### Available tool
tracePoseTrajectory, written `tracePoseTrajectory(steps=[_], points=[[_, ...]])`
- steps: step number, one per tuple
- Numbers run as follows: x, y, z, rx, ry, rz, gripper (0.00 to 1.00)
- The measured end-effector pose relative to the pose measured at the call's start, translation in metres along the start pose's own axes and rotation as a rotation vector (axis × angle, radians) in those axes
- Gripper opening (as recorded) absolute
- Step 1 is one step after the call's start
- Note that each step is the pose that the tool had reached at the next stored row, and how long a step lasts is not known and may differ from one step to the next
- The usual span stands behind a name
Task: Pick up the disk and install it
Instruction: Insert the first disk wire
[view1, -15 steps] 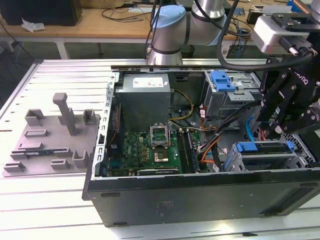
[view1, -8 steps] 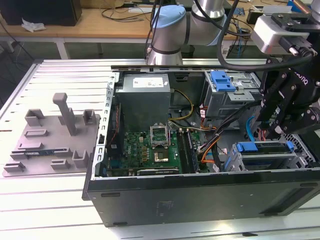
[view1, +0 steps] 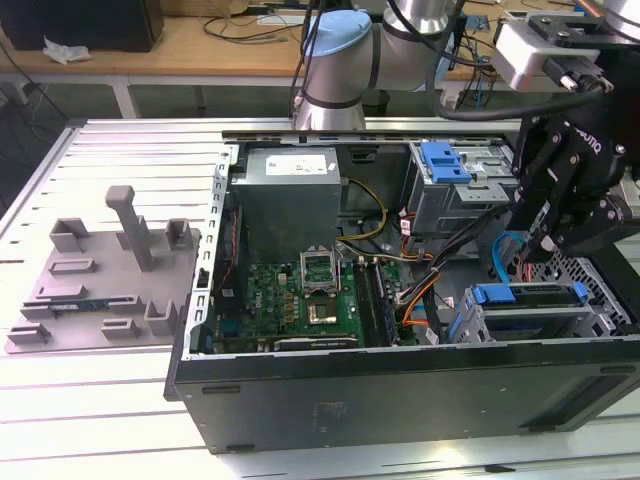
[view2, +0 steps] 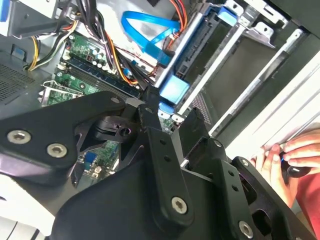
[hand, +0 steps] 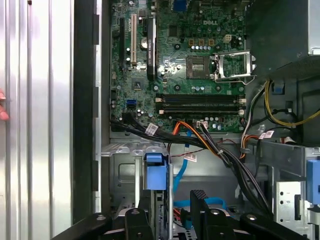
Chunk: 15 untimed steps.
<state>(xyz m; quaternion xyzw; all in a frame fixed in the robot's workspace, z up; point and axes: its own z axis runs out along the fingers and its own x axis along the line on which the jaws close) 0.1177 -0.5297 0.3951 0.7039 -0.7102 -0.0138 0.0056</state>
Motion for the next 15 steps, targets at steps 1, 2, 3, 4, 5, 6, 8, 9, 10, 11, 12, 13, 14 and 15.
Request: tracePoseTrajectory(steps=[1, 2, 3, 4, 5, 6, 8, 9, 10, 11, 12, 13, 14, 15], points=[[-0.0025, -0.0001, 0.0000, 0.0000, 0.0017, 0.000, 0.44], [-0.0059, -0.0003, 0.0000, 0.0001, 0.0038, 0.000, 0.44], [-0.0082, -0.0006, 0.0001, 0.0001, 0.0049, 0.000, 0.44], [-0.0119, -0.0015, 0.0001, 0.0001, 0.0069, 0.000, 0.44], [-0.0163, -0.0041, 0.0001, 0.0001, 0.0096, 0.000, 0.44], [-0.0192, -0.0065, 0.0001, 0.0001, 0.0111, 0.000, 0.44], [-0.0256, -0.0121, 0.0000, 0.0002, 0.0150, 0.000, 0.44], [-0.0277, -0.0140, -0.0001, 0.0002, 0.0166, 0.000, 0.44], [-0.0298, -0.0161, -0.0001, 0.0002, 0.0179, 0.000, 0.44], [-0.0318, -0.0180, -0.0001, 0.0002, 0.0192, 0.000, 0.44], [-0.0341, -0.0202, -0.0001, 0.0001, 0.0206, 0.000, 0.44], [-0.0359, -0.0222, -0.0001, 0.0002, 0.0220, 0.000, 0.44], [-0.0381, -0.0248, -0.0002, 0.0001, 0.0235, 0.001, 0.44], [-0.0400, -0.0271, -0.0002, 0.0001, 0.0249, 0.001, 0.44]])
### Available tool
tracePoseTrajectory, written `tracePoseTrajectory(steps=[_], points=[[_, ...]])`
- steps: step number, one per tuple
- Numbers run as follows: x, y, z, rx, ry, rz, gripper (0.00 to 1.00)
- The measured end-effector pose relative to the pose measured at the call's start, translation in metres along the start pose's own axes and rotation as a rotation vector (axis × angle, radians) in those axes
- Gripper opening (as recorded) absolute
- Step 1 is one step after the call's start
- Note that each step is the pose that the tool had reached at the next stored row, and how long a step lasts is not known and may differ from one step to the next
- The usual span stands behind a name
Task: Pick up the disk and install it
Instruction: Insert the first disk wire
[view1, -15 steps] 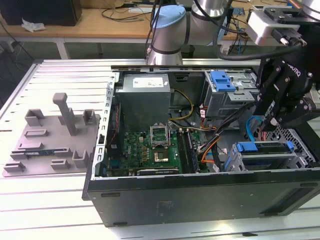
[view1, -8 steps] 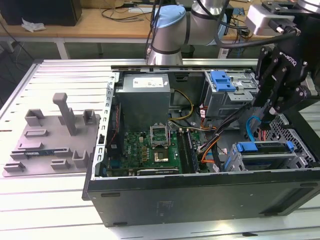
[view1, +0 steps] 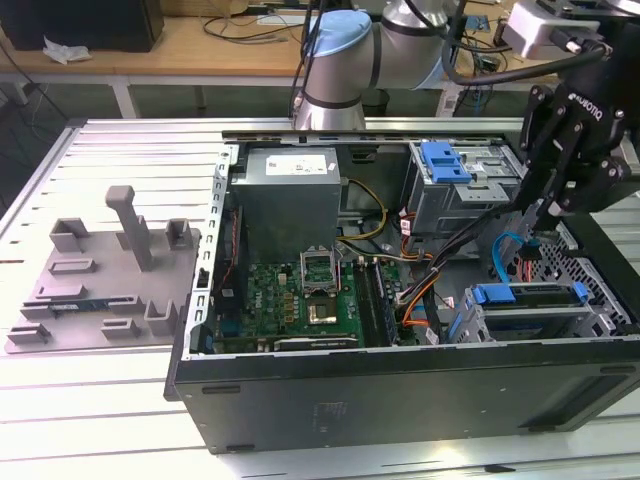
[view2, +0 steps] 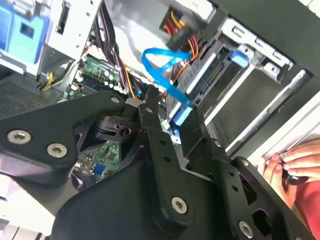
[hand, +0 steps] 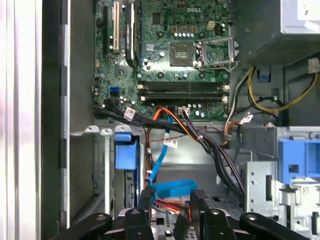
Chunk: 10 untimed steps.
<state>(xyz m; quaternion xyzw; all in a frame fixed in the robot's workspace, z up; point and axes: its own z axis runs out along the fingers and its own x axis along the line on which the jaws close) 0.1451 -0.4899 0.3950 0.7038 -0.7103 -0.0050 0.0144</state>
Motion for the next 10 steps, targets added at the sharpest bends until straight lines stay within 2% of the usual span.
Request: tracePoseTrajectory(steps=[3, 5, 8, 10], points=[[-0.0074, -0.0097, -0.0004, -0.0001, 0.0063, 0.000, 0.44], [-0.0113, -0.0144, -0.0006, -0.0005, 0.0144, 0.000, 0.44], [-0.0172, -0.0198, -0.0007, -0.0029, 0.0361, 0.001, 0.44], [-0.0213, -0.0229, -0.0007, -0.0058, 0.0533, 0.001, 0.44]])
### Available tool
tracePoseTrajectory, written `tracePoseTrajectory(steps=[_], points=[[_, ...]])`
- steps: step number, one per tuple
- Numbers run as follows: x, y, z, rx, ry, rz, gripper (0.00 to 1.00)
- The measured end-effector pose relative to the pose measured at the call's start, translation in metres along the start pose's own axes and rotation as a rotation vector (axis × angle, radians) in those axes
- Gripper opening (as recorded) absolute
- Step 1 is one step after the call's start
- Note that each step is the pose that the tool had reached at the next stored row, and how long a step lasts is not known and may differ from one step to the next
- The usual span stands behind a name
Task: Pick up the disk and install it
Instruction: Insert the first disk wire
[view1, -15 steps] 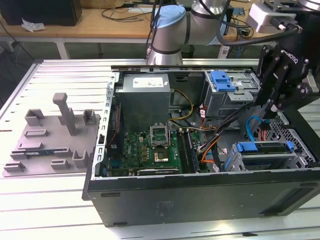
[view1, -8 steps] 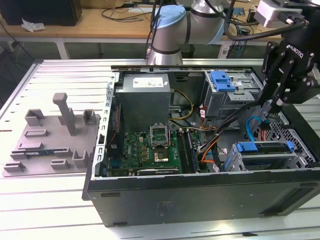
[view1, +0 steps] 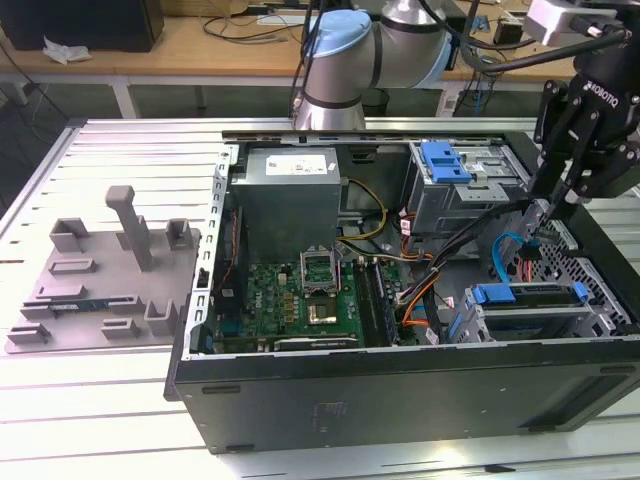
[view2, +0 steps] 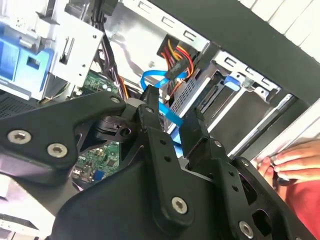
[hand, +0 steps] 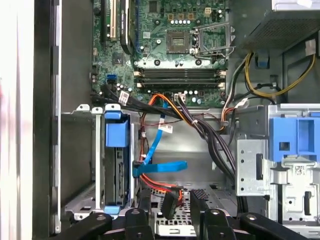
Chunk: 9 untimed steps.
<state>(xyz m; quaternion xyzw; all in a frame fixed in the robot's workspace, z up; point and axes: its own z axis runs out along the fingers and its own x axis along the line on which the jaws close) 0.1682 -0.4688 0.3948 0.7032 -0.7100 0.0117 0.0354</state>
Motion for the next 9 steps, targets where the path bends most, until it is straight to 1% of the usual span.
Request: tracePoseTrajectory(steps=[1, 3, 5, 6, 7, 9], points=[[-0.0018, -0.0012, -0.0001, -0.0022, 0.0096, 0.000, 0.44], [-0.0049, -0.0034, -0.0003, -0.0104, 0.0326, 0.000, 0.44], [-0.0082, -0.0055, -0.0003, -0.0240, 0.0607, 0.000, 0.44], [-0.0112, -0.0073, -0.0005, -0.0387, 0.0886, 0.000, 0.44], [-0.0134, -0.0088, -0.0005, -0.0493, 0.1085, 0.000, 0.44], [-0.0170, -0.0112, -0.0005, -0.0633, 0.1369, 0.000, 0.44]])
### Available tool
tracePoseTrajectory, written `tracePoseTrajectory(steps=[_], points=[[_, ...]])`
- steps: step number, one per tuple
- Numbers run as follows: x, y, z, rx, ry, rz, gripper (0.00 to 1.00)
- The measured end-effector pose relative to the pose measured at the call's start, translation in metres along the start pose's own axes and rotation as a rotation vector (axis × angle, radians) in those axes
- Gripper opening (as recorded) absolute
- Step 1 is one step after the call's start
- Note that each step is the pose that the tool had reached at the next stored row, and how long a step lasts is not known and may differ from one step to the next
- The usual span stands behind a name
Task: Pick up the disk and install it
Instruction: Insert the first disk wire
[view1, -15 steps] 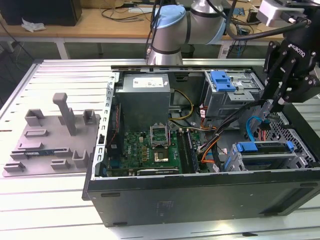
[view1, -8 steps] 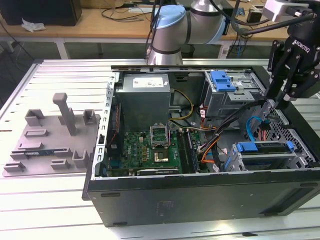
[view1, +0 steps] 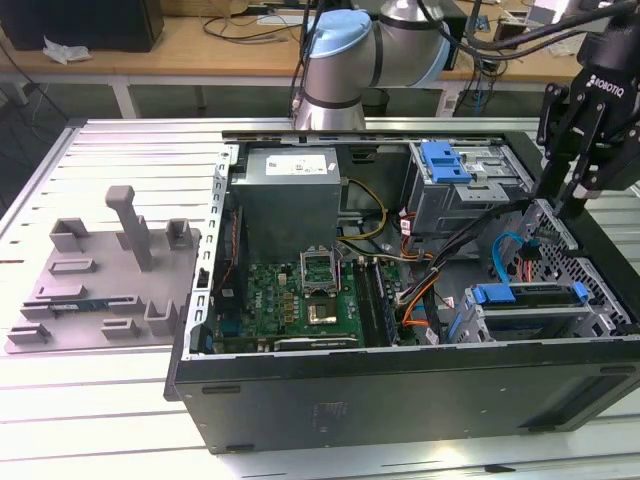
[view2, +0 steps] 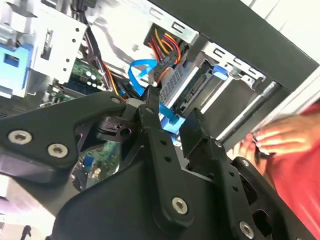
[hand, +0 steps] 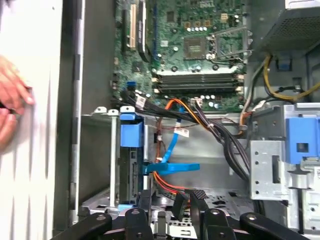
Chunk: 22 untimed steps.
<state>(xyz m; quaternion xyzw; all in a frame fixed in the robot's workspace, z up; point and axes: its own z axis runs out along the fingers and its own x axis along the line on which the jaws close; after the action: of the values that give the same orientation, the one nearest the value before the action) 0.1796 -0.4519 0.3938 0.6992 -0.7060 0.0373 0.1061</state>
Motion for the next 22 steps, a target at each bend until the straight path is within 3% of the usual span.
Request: tracePoseTrajectory(steps=[1, 3, 4, 5, 6, 7, 12, 17, 19, 22], points=[[-0.0029, -0.0019, -0.0005, -0.0038, 0.0188, 0.001, 0.44], [-0.0089, -0.0063, -0.0013, -0.0061, 0.0683, 0.005, 0.44], [-0.0105, -0.0072, -0.0014, -0.0062, 0.0794, 0.007, 0.44], [-0.0127, -0.0087, -0.0012, -0.0064, 0.0953, 0.009, 0.44], [-0.0139, -0.0096, -0.0011, -0.0069, 0.1034, 0.012, 0.44], [-0.0149, -0.0108, -0.0004, -0.0085, 0.1064, 0.019, 0.44], [-0.0165, -0.0137, 0.0019, -0.0153, 0.1053, 0.049, 0.44], [-0.0182, -0.0156, 0.0029, -0.0158, 0.1203, 0.074, 0.44], [-0.0185, -0.0157, 0.0032, -0.0121, 0.1259, 0.090, 0.44], [-0.0188, -0.0158, 0.0035, 0.0023, 0.1270, 0.118, 0.44]])
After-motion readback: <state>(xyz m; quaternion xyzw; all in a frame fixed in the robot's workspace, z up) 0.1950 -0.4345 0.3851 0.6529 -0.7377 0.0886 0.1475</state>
